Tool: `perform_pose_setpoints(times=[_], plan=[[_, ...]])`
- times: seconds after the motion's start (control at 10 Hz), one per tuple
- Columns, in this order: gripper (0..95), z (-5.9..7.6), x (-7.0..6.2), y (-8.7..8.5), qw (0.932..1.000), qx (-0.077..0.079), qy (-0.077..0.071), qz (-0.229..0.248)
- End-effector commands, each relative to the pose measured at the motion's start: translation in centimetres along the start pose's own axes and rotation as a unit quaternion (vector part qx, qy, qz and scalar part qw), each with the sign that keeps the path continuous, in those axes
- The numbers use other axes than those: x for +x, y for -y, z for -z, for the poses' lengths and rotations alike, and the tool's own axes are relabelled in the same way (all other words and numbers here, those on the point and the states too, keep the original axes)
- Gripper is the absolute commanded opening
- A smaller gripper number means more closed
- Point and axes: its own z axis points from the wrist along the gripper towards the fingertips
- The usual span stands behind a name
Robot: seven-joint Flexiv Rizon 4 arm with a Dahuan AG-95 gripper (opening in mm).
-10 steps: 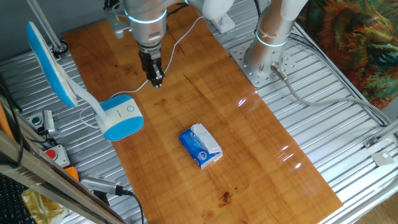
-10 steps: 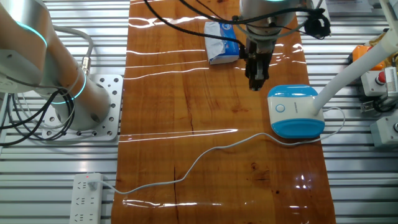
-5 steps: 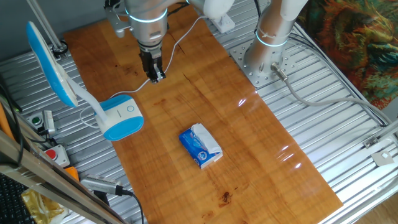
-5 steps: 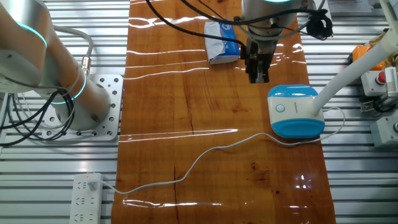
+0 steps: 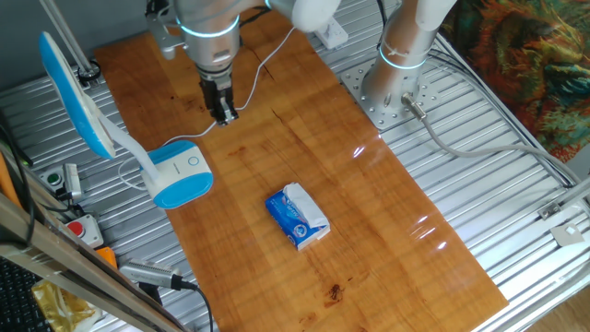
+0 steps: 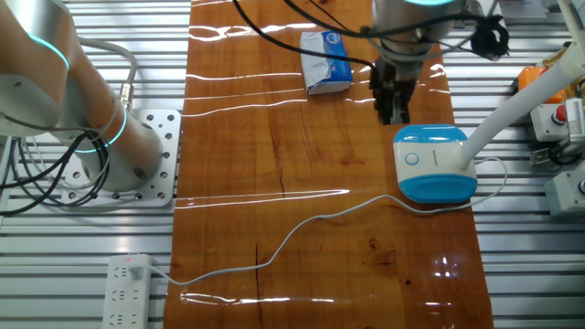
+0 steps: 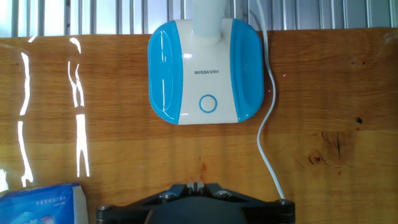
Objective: Turn on the desk lamp by pressing the button
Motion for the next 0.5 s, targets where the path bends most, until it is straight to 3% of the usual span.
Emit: perform_pose_setpoints(times=[0.1, 0.3, 0.5], plan=[[0.0, -2.6, -1.5, 0.4, 0.9998, 0.001, 0.000, 0.018], [0.0, -4.9, -3.0, 0.7, 0.9997, 0.001, 0.002, 0.026], [0.0, -6.1, -4.6, 0.7, 0.9996, 0.002, 0.002, 0.028]])
